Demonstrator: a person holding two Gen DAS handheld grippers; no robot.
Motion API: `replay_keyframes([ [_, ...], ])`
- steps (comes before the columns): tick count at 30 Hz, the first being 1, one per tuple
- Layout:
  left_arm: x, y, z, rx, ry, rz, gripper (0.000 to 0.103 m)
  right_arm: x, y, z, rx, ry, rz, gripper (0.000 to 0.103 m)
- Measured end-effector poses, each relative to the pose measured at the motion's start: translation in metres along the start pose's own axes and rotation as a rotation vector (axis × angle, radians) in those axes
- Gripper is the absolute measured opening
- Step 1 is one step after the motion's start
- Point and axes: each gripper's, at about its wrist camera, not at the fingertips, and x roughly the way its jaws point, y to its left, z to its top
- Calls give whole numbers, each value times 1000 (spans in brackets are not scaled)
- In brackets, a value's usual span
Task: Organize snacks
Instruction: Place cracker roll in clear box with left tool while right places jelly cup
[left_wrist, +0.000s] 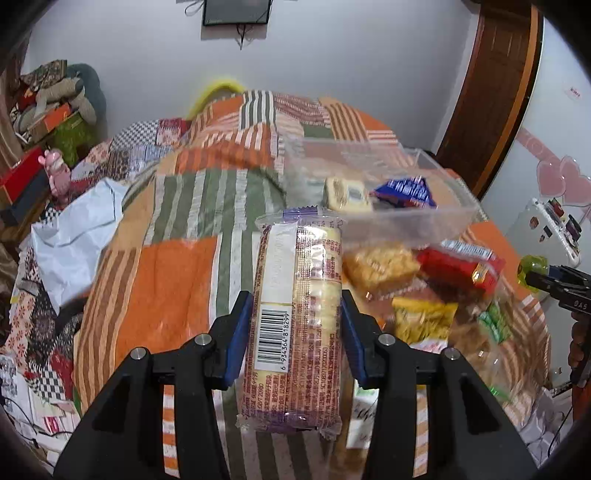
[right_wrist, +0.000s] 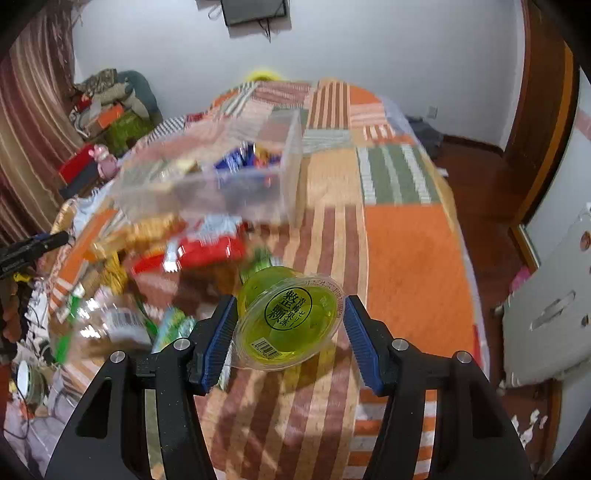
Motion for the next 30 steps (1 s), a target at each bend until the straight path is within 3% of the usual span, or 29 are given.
replay_keyframes([
  [9, -6, -17, 41, 6, -79, -19, 46, -7, 13, 49, -15, -130, 30, 56],
  [15, -1, -26, 67, 6, -110, -29, 46, 0, 27, 72, -33, -167, 51, 56],
  [23, 19, -34, 92, -9, -106, -55, 46, 21, 47, 98, -57, -177, 94, 56],
  [30, 47, -41, 104, 1, -79, -60, 46, 54, 62, 105, -99, -117, 114, 56],
])
